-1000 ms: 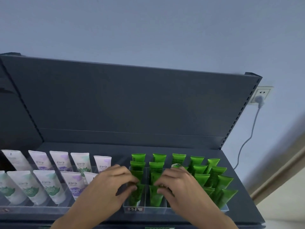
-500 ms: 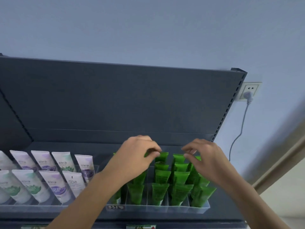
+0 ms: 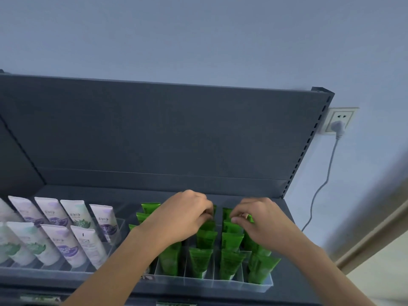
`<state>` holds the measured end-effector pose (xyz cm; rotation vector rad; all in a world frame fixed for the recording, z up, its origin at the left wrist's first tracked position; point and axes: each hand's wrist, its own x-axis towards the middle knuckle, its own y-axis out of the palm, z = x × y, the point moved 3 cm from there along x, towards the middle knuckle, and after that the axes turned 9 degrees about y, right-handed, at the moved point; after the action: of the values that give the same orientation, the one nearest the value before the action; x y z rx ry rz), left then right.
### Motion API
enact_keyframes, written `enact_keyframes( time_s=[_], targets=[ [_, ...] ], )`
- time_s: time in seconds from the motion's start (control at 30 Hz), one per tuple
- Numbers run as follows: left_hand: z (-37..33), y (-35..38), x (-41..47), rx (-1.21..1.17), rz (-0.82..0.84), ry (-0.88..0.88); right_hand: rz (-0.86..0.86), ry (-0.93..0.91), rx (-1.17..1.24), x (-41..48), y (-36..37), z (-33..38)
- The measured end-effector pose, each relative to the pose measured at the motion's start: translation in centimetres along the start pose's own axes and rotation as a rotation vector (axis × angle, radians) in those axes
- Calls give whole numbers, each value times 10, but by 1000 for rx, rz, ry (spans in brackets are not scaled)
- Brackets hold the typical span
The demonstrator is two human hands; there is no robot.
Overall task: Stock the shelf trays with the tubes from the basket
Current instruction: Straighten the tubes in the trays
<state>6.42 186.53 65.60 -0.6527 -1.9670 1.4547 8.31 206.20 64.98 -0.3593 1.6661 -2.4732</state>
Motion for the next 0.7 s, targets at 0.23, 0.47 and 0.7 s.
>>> enact_keyframes(
  time_s=[0.23, 0.47, 0.7],
  targets=[
    [0, 4, -2, -47, -37, -19, 3, -36, 10, 1, 2, 0],
    [-7, -4, -8, -121, -124, -18, -94, -28, 63, -13, -31, -7],
    [-47, 2, -6, -156, -160, 118, -21, 17, 60, -54, -45, -35]
  ],
)
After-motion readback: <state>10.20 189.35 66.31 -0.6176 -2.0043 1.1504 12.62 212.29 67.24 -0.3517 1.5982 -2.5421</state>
